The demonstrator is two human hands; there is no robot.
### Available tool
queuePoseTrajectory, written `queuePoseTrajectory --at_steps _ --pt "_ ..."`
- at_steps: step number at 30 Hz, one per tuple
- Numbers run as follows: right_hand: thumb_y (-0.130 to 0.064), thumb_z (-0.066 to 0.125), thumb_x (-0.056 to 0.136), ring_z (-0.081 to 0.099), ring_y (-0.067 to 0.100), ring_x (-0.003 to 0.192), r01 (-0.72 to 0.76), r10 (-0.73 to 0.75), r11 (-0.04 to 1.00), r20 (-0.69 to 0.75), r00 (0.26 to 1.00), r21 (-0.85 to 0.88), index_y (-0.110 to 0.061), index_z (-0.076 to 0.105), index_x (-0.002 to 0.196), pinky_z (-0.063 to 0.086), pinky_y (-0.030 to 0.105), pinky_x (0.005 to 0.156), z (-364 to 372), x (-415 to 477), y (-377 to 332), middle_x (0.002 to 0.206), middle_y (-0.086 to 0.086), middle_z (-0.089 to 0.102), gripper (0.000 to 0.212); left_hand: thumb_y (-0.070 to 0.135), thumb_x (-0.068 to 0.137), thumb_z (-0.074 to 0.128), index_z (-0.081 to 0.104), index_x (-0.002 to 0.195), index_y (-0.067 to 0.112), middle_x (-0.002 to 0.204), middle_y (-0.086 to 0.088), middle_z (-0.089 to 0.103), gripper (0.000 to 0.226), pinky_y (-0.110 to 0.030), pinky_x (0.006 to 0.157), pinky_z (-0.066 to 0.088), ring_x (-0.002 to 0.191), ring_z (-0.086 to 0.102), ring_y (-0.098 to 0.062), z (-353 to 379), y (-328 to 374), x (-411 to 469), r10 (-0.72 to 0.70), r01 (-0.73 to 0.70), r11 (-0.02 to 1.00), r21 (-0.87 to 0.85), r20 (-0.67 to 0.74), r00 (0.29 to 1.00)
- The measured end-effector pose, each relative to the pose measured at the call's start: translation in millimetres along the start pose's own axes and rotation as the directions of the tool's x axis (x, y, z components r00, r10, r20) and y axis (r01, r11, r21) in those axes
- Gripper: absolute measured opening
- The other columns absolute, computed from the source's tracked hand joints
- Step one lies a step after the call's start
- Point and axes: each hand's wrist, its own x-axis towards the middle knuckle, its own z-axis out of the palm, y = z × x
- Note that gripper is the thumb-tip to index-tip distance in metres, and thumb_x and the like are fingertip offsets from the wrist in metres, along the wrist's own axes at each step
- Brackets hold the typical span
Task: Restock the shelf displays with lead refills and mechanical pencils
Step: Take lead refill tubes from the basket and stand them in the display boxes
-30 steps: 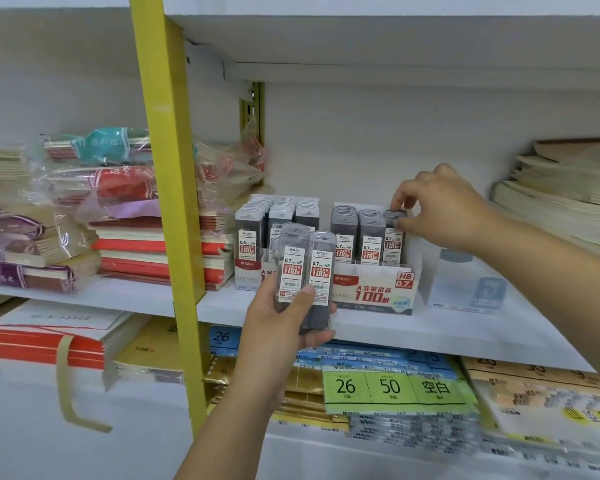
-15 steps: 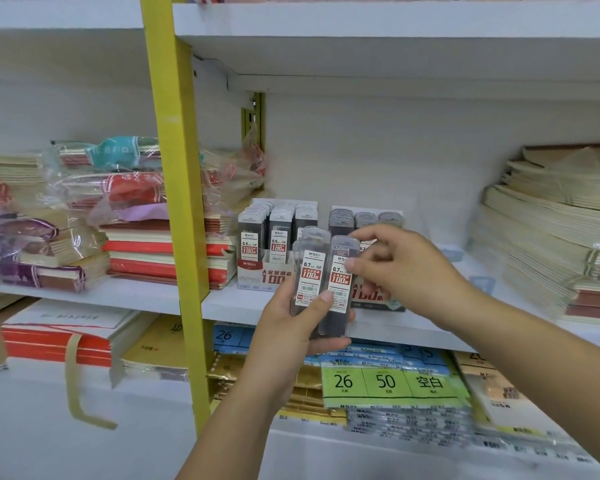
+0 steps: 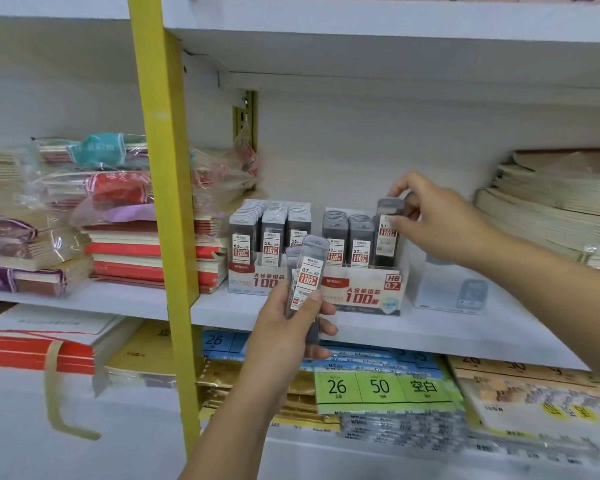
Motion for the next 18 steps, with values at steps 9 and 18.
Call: queuePoseTrajectory --at_steps 9,18 --pt "-0.036 0.069 0.086 0.036 0.014 0.097 -0.013 0.005 0.973 -0.036 0.999 -0.231 -0.030 0.067 0.104 0.039 0.035 0.080 14 11 9 0.098 -0.004 0.061 0.019 0.026 0.098 0.062 0.068 0.092 0.051 0.093 0.000 0.077 0.026 -0.024 0.051 0.056 0.072 0.074 -0.013 -4 5 0 0.015 -0.015 1.000 0.005 -0.022 1.000" --pt "-0.046 0.063 0.082 0.063 -0.005 0.076 -0.037 0.003 0.900 0.078 0.997 0.434 -0.041 0.066 0.092 0.048 0.010 0.061 13 -31 -49 0.081 -0.017 0.070 0.012 0.026 0.097 0.064 0.063 0.112 0.037 0.092 -0.002 0.076 0.019 -0.021 0.049 0.051 0.067 0.068 -0.010 0 8 -3 0.029 -0.033 0.998 0.059 0.065 0.997"
